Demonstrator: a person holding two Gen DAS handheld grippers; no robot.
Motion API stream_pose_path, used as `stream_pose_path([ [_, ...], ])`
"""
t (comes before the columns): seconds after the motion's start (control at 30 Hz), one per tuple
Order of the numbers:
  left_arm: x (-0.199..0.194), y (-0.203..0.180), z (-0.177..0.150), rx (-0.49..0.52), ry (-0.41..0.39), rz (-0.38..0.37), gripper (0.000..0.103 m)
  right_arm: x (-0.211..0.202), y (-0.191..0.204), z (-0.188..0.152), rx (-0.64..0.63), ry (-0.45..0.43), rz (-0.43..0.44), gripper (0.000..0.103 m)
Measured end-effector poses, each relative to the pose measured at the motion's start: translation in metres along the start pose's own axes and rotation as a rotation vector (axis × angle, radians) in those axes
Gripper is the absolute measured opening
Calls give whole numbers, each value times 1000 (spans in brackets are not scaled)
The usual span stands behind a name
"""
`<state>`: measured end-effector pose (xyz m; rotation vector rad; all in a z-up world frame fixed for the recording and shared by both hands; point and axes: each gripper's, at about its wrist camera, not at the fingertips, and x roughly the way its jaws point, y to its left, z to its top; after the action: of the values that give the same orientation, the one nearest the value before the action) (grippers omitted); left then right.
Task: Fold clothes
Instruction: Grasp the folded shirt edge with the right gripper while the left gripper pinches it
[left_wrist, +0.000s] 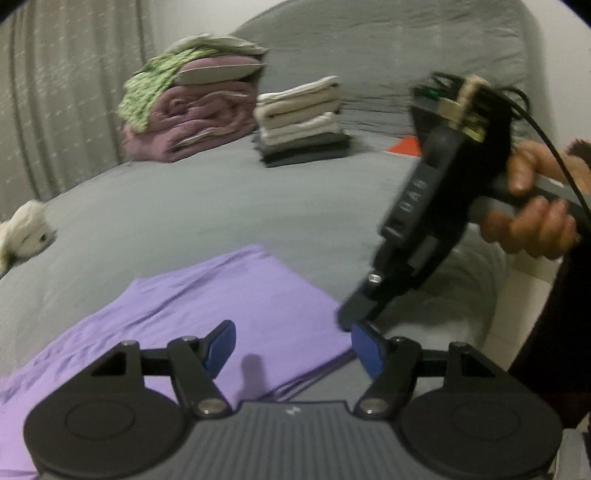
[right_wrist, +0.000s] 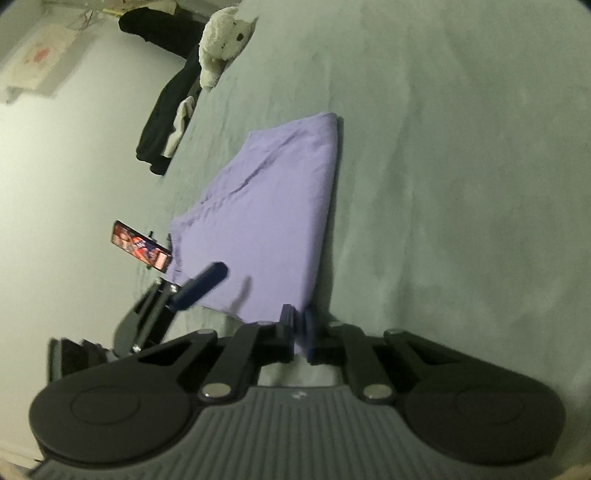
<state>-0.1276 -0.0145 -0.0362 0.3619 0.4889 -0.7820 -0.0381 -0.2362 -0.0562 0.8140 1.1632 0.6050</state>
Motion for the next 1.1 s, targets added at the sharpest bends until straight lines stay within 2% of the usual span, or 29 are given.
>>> stream_pose_path([
  [0.13,6,-18,3,53,-2,-16,65,-10,11,5,-9,-14,45,8],
  [0.23,10,-31,5,106,4,15,57,-15,19,7,-28,-23,60,8],
  [0.4,21,-43,5,147,25,143,28,-14,25,10,-37,-19,60,8],
  [0.43,22,-44,5,147,31,158,26,-14,25,10,-35,-18,60,8],
  [0.5,25,-44,5,124,49,179,10,-14,24,10,-29,-21,58,8],
  [0.53,26,-43,5,109,57,188,6,-15,24,10,-31,-26,55,8],
  [0.6,26,-42,4,78,66,202,6,-18,23,10,-32,-51,40,15],
  [0.7,25,-42,4,45,74,209,6,-17,18,16,-12,-102,-8,21],
  [0.73,27,-42,5,41,75,211,6,-16,15,18,2,-113,-25,36],
  [0.77,29,-43,6,41,76,214,6,-14,11,21,16,-121,-36,45],
  [0.87,29,-45,7,47,80,215,6,-6,3,26,21,-136,-57,44],
  [1.0,32,-48,7,61,87,221,6,5,-1,34,42,-182,-40,38],
  [1.1,33,-49,8,56,91,225,6,13,-5,41,34,-219,-49,18],
])
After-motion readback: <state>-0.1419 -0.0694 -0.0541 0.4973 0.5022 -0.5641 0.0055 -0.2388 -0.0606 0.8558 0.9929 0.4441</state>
